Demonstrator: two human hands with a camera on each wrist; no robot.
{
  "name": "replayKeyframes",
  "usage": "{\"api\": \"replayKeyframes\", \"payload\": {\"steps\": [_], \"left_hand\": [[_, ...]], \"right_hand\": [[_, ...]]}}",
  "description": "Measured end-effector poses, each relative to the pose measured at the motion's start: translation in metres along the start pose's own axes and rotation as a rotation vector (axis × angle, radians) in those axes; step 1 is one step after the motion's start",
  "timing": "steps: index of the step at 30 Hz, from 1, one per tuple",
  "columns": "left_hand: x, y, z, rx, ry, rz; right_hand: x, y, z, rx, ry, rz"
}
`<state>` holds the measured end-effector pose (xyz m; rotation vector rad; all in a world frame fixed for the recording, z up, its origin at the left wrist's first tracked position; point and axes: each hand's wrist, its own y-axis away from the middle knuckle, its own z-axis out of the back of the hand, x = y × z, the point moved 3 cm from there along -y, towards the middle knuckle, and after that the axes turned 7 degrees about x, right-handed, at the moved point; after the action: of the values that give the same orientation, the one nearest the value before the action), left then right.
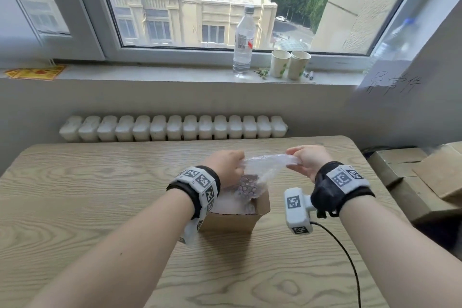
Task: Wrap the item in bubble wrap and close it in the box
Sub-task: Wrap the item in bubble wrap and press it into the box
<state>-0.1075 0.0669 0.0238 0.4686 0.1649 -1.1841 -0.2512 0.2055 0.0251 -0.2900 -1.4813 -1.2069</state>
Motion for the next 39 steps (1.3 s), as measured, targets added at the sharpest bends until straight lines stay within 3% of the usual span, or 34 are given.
{"api": "replayKeyframes", "payload": {"steps": [4,6,9,13,19,25,33,37,39], "left_hand": [[0.013,0.004,0.006,0.026,-0.074,0.015],[0.017,0.006,0.006,0.021,-0.107,0.017],[0.021,0.009,0.004,0.029,-0.154,0.013],[0.024,0.013,-0.003,0.027,-0.142,-0.003],[0.029,0.009,-0.002,0.092,-0.053,0.070],[0.018,0.005,0.011,0.069,0.059,0.051],[0.010,0.001,0.014,0.306,0.752,0.091],[0.010,0.003,0.011,0.278,0.632,0.058],[0.009,0.007,0.012,0.304,0.701,0.050]], "right_hand": [[0.010,0.014,-0.007,-0.175,0.650,0.252],[0.016,0.029,-0.026,-0.039,0.759,0.388],[0.005,0.038,-0.056,0.270,0.958,0.364],[-0.009,0.028,-0.069,0.170,1.266,0.371],[0.013,0.022,-0.057,0.048,1.047,0.389],[0.025,0.024,-0.047,-0.005,0.974,0.473],[0.036,0.034,-0.042,0.013,0.781,0.668],[0.042,0.036,-0.041,-0.016,0.774,0.777],[0.041,0.033,-0.039,-0.032,0.811,0.786]]}}
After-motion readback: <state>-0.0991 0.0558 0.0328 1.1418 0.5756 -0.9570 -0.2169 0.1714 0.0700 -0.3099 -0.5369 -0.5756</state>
